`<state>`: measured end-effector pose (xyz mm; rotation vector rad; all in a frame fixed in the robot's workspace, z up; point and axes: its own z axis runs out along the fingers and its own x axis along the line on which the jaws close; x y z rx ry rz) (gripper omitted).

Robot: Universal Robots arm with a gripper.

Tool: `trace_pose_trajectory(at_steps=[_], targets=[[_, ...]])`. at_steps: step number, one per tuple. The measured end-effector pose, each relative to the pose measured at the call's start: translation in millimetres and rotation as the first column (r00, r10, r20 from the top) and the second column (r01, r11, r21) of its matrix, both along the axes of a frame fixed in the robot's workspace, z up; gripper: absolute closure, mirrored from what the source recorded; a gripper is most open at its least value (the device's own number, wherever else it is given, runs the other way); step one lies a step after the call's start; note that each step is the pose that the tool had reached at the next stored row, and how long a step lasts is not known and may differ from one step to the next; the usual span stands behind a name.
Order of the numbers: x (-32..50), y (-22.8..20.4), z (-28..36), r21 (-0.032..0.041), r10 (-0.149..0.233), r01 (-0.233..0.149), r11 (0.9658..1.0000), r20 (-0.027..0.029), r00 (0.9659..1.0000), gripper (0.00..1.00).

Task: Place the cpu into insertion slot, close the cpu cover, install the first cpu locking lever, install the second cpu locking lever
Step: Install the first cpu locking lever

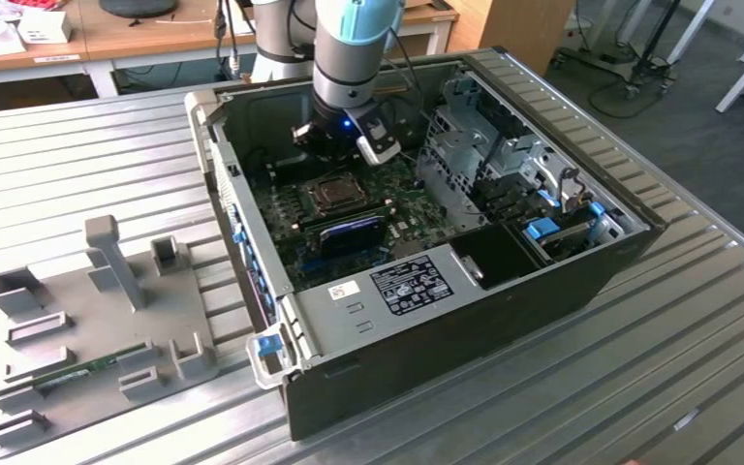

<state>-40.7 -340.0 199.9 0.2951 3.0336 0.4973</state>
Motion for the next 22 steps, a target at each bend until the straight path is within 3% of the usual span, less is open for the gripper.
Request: trace_pose_trajectory(at_steps=[12, 19, 22], targets=[[0.0, -4.8, -2.3, -0.0001, -0.009, 0.009, 1.0000, 0.0001, 1.0000, 0.89], [0.0, -5.1, -2.3, -0.0001, -0.009, 0.009, 1.0000, 0.0000, 1.0000, 0.89], [0.0, -5.1, 0.5, -0.0001, -0.009, 0.009, 1.0000, 0.0000, 1.0000, 0.89]])
